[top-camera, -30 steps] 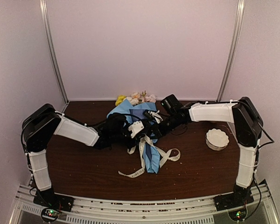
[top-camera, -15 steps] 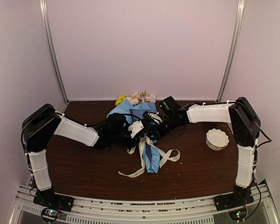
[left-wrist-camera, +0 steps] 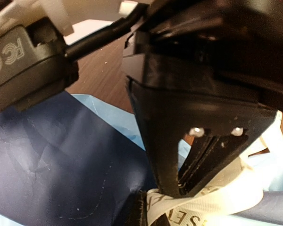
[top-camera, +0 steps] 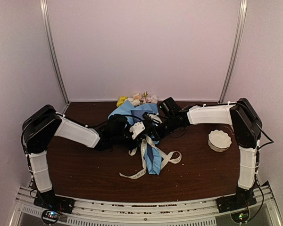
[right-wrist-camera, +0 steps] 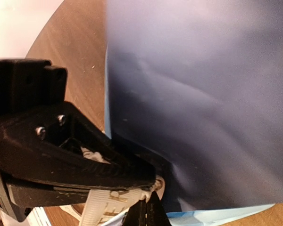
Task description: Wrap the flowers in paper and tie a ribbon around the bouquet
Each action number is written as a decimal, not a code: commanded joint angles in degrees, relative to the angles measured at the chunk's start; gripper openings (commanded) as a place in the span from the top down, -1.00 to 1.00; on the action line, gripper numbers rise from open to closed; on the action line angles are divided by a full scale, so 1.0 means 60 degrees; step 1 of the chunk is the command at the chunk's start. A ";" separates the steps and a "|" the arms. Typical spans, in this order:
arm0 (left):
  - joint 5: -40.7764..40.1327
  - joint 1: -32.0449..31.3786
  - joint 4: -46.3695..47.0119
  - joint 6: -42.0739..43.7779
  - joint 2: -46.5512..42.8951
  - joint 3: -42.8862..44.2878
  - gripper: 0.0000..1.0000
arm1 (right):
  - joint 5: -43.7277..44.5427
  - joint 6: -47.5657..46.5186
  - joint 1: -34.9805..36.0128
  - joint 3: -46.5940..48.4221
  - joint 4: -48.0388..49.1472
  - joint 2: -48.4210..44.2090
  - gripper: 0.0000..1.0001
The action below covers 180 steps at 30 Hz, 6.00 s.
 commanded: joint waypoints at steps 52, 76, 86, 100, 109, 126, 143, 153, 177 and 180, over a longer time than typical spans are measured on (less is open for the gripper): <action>-0.1324 0.0070 -0.2445 -0.1277 -0.0510 -0.0758 1.00 | 0.1947 -0.0105 0.0062 0.0269 -0.1026 -0.0895 0.82; -0.1556 0.0110 -0.4174 -0.2596 -0.1561 -0.1349 1.00 | 0.2310 0.0770 -0.0918 -0.0877 -0.0169 -0.1422 1.00; -0.1250 0.0722 -0.5228 -0.4399 -0.1640 -0.1927 1.00 | 0.2284 0.1108 -0.1725 -0.2183 0.0174 -0.1605 1.00; 0.0065 0.2024 -0.4422 -0.5879 -0.2013 -0.3304 1.00 | 0.2463 0.1524 -0.2912 -0.4035 0.0540 -0.2045 1.00; 0.0525 0.2547 -0.4100 -0.5955 -0.2035 -0.3868 1.00 | 0.2840 0.1599 -0.3503 -0.4522 0.0463 -0.2230 1.00; 0.0526 0.3424 -0.3726 -0.6283 -0.2504 -0.4755 1.00 | 0.2754 0.2118 -0.3702 -0.4682 0.0588 -0.2061 1.00; 0.1760 0.3032 -0.3578 -0.5343 -0.2984 -0.4353 0.42 | 0.1789 0.1485 -0.3366 -0.4398 0.0318 -0.2555 0.79; 0.1779 0.1733 -0.5884 -0.3648 -0.6269 -0.2665 -0.95 | 0.1867 0.1848 -0.3332 -0.3991 0.0816 -0.6117 -1.00; -0.7857 0.4802 -0.5822 -0.6405 -0.8831 -0.3394 -0.96 | 0.8233 0.1472 -0.4422 -0.6708 0.4346 -0.8972 -1.00; -0.9119 0.4818 -0.5179 -0.6439 -0.8945 -0.4063 -0.96 | 0.8737 0.1445 -0.4451 -0.6837 0.4461 -0.8369 -1.00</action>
